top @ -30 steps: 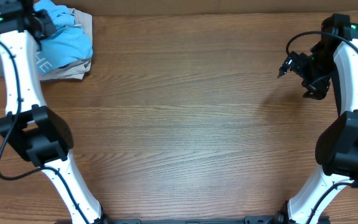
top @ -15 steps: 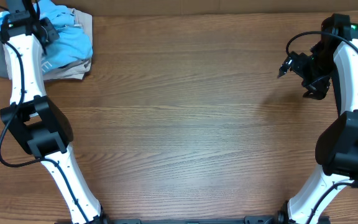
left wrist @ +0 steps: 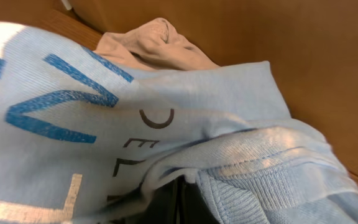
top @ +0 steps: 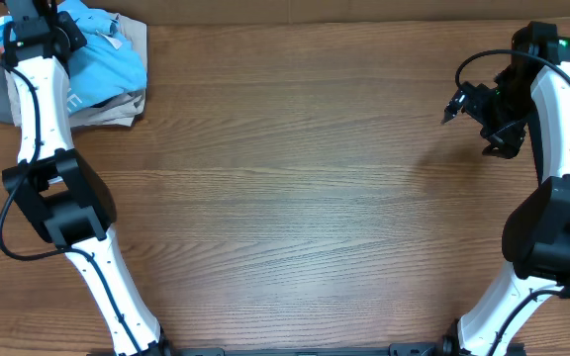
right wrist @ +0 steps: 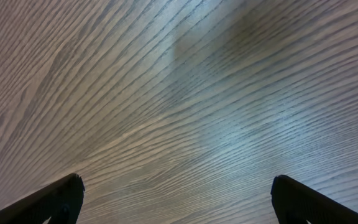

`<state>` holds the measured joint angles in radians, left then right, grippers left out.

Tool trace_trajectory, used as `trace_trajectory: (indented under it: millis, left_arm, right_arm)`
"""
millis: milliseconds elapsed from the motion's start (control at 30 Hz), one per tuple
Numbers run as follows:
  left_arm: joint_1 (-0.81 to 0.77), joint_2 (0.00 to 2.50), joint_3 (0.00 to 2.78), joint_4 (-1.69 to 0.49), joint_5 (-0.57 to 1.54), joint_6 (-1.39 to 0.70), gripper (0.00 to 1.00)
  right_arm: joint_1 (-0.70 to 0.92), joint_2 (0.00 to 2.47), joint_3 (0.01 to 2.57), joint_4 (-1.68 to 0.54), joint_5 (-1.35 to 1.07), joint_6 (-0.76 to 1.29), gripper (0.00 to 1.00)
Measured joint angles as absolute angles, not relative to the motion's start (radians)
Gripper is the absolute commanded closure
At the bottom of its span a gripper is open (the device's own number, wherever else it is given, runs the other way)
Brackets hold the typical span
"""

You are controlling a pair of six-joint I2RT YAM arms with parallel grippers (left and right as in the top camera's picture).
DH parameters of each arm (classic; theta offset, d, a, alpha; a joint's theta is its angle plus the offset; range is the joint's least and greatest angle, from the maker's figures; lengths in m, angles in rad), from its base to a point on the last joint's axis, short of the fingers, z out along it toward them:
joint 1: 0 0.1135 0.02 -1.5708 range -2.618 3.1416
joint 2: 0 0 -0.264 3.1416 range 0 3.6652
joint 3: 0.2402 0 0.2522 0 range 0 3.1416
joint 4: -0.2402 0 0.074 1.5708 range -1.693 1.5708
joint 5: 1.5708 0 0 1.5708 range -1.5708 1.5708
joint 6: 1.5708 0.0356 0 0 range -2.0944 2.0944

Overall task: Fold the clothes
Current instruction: 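Place the shirt on top of the stack and press it down with the left gripper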

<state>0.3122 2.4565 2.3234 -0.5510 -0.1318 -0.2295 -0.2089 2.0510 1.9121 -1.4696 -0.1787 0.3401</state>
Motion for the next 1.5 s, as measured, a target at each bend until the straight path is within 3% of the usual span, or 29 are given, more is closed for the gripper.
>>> trace_trajectory:
  millis: [133, 367, 767, 900, 1367, 1433, 1500]
  left_arm:
    - [0.312, 2.537, 2.323, -0.429, -0.136, -0.21, 0.8]
    - [0.312, 2.609, 2.329, -0.362, -0.159, -0.179, 0.79]
    - [0.324, 2.621, 2.594, -0.624, -0.258, -0.153, 0.78]
    - [0.337, 2.621, 2.683, -0.653, -0.274, -0.149, 0.7]
    - [0.389, 2.643, 2.579, -0.685, -0.212, -0.15, 0.69]
    - [0.395, 2.658, 2.577, -0.693, -0.211, -0.15, 0.75]
    - [0.401, 2.664, 2.576, -0.715, -0.213, -0.15, 0.71]
  right_arm:
    - [-0.209, 2.051, 1.912, -1.469, -0.178, 0.34, 0.0]
    - [-0.209, 2.051, 1.912, -1.469, -0.178, 0.34, 0.0]
    - [-0.209, 2.051, 1.912, -1.47, -0.179, 0.34, 0.0]
    - [-0.208, 2.051, 1.912, -1.469, -0.179, 0.34, 0.0]
    - [-0.208, 2.051, 1.912, -1.469, -0.178, 0.34, 0.0]
    - [-0.209, 2.051, 1.912, -1.468, -0.178, 0.34, 0.0]
    - [-0.209, 2.051, 1.912, -1.469, -0.179, 0.34, 0.0]
